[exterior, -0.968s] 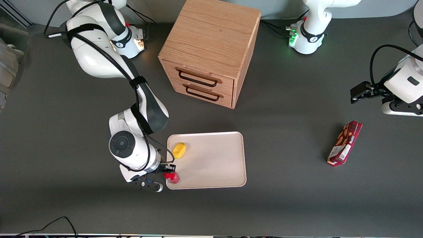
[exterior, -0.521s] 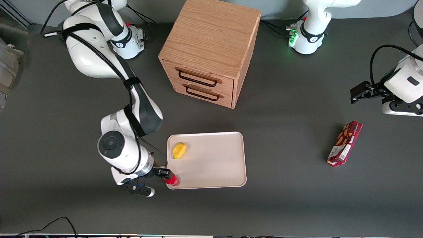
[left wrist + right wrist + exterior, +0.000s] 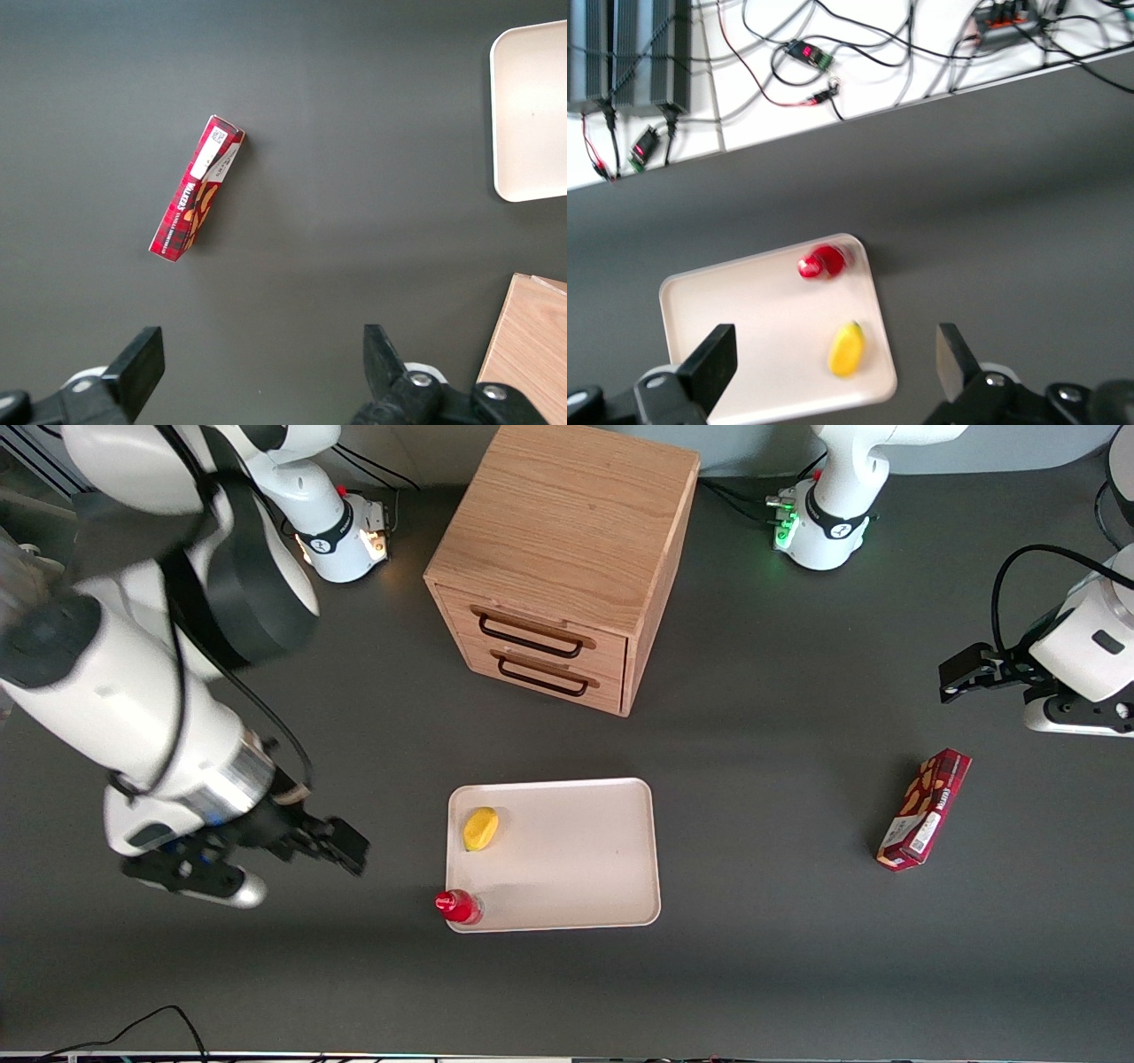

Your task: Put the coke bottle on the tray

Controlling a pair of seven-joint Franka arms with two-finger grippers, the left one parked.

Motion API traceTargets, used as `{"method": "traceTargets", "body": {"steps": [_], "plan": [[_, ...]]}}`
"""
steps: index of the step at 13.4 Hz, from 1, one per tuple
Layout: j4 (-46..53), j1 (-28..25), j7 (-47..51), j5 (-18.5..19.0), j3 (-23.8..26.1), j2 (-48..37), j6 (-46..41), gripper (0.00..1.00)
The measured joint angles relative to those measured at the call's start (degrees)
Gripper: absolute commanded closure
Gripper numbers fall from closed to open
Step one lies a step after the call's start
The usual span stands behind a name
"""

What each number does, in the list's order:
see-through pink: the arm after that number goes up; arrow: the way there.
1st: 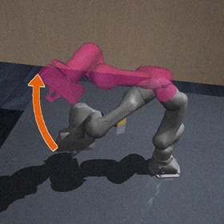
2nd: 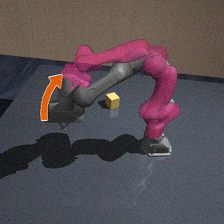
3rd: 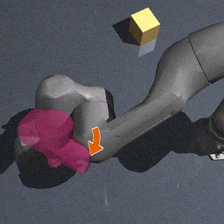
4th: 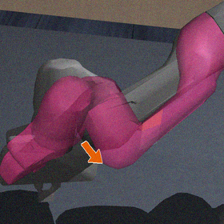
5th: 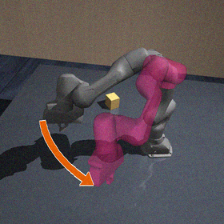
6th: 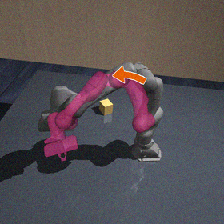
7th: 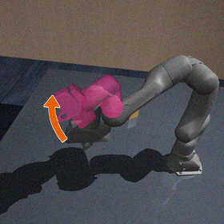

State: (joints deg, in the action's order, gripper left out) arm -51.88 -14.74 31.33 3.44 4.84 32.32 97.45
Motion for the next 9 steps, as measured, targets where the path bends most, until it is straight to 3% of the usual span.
{"method": "traceTargets", "body": {"steps": [2,7,9], "plan": [[-5.5,2.2,-4.3,0.0,0.0,-7.1,-4.5,0.00],[-34.5,3.8,-5.9,-0.4,0.1,-32.0,-1.6,0.00],[-40.1,5.1,-5.9,-2.0,0.0,-37.2,-0.5,0.00]]}}
